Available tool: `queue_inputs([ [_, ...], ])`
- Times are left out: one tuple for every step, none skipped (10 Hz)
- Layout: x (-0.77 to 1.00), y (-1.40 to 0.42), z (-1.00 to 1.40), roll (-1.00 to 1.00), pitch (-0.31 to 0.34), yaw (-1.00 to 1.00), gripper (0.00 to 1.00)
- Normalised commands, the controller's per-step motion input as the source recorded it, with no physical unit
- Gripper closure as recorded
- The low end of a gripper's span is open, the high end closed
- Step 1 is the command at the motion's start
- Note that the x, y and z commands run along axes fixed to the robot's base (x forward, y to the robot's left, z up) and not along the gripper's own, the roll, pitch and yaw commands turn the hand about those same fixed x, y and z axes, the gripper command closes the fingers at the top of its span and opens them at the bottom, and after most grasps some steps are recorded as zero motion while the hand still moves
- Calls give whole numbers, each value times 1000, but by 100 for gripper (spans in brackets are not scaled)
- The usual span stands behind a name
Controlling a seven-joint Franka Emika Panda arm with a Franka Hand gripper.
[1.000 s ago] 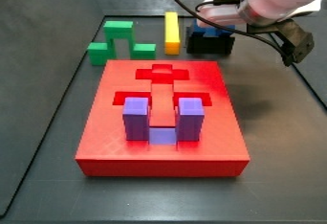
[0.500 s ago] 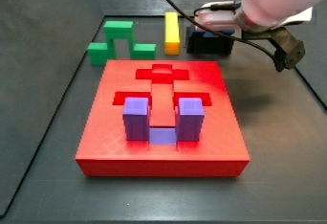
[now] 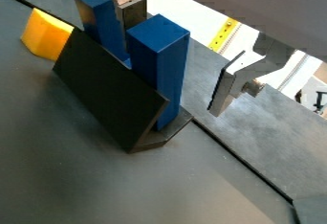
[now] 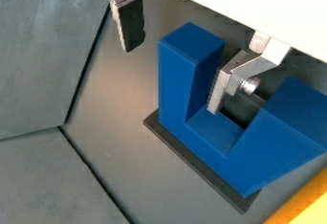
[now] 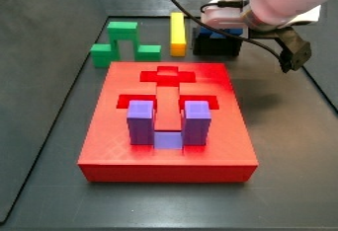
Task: Pick up the blue object. Move up. Place the blue object on the fixture. Regrasp the blue object. Move to above the board. Insert the blue object.
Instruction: Regrasp the blue object.
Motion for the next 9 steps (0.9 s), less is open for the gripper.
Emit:
queue_inputs([
  [0,0,0,0,0,0,100],
  [0,0,0,0,0,0,100],
  [0,0,0,0,0,0,100],
  [0,0,0,0,0,0,100],
  [0,0,0,0,0,0,100],
  [0,0,0,0,0,0,100],
  [0,0,0,0,0,0,100],
  [0,0,0,0,0,0,100],
  [0,0,0,0,0,0,100],
])
